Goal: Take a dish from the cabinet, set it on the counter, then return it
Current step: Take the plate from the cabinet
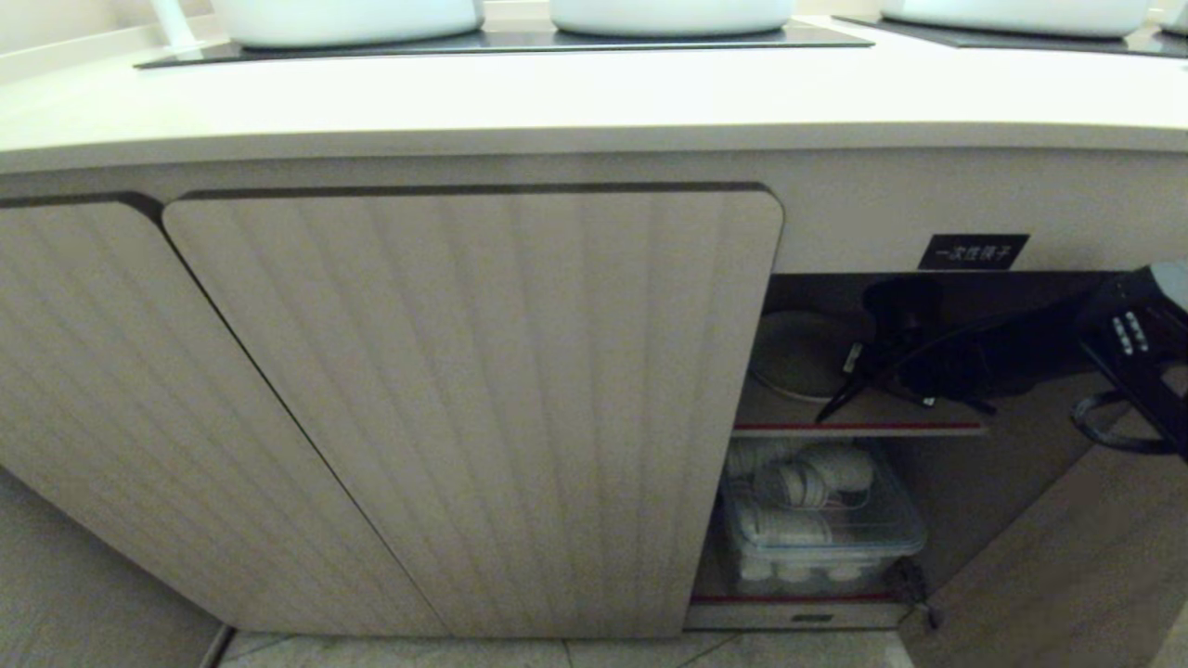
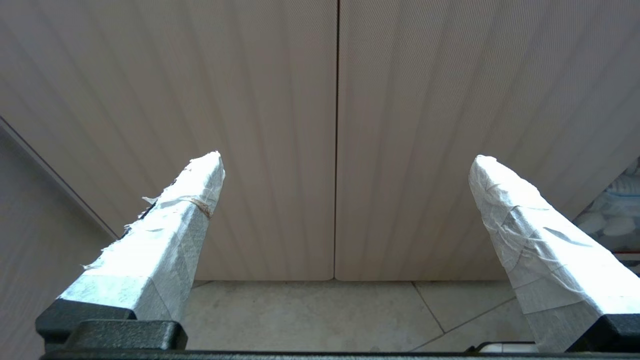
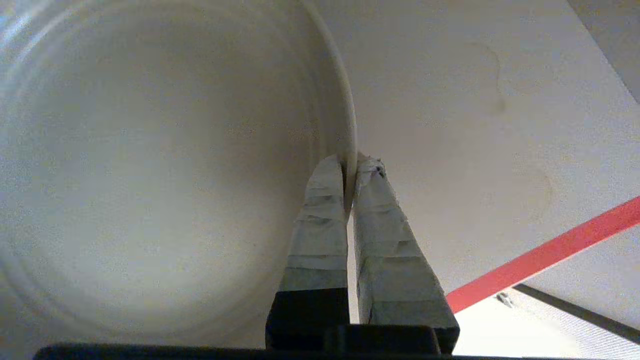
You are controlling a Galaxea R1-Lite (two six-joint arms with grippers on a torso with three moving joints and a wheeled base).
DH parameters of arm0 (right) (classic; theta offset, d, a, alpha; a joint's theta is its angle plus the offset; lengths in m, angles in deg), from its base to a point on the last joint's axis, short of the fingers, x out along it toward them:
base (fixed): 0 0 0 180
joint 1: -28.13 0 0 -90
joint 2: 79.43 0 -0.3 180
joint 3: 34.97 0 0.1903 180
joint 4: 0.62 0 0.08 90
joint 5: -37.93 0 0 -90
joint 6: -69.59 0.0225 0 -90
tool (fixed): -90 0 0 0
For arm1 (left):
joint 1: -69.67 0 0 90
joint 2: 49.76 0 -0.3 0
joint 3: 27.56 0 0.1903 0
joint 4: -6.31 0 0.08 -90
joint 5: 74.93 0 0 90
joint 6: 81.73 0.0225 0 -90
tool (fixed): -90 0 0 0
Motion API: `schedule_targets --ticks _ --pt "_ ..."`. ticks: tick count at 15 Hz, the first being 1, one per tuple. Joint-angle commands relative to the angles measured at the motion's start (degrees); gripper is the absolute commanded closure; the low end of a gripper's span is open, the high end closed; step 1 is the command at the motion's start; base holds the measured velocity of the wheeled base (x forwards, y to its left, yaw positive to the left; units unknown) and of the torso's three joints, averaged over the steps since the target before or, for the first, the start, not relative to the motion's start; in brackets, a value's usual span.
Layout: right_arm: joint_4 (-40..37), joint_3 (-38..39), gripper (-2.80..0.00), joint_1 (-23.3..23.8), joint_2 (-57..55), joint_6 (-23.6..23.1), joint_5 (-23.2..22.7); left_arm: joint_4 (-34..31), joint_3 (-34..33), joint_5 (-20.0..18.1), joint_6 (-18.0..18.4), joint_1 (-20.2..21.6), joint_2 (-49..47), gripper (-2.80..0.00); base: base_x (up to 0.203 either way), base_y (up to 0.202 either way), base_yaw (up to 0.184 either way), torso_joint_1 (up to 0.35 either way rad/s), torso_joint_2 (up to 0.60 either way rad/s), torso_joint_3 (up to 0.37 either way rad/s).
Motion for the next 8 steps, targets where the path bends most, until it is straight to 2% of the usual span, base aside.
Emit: schedule_targets --ticks 1,6,8 --pt "1.1 1.7 0.0 -0.2 0.9 0.2 0.2 0.0 0.0 -0.1 0.0 0.1 0.0 -2.8 0.0 0.0 0.0 0.0 0.0 0.0" --pt "5.1 7.1 0.0 -0.2 3.6 0.4 0.3 0.0 0.0 0.0 0.0 0.0 0.0 -2.8 0.0 0.0 0.0 0.0 0.0 0.0" --pt "5.3 8.0 0.0 -0.2 4.6 2.2 0.3 0.0 0.0 0.0 0.0 0.0 0.0 -2.8 0.0 0.0 0.0 0.0 0.0 0.0"
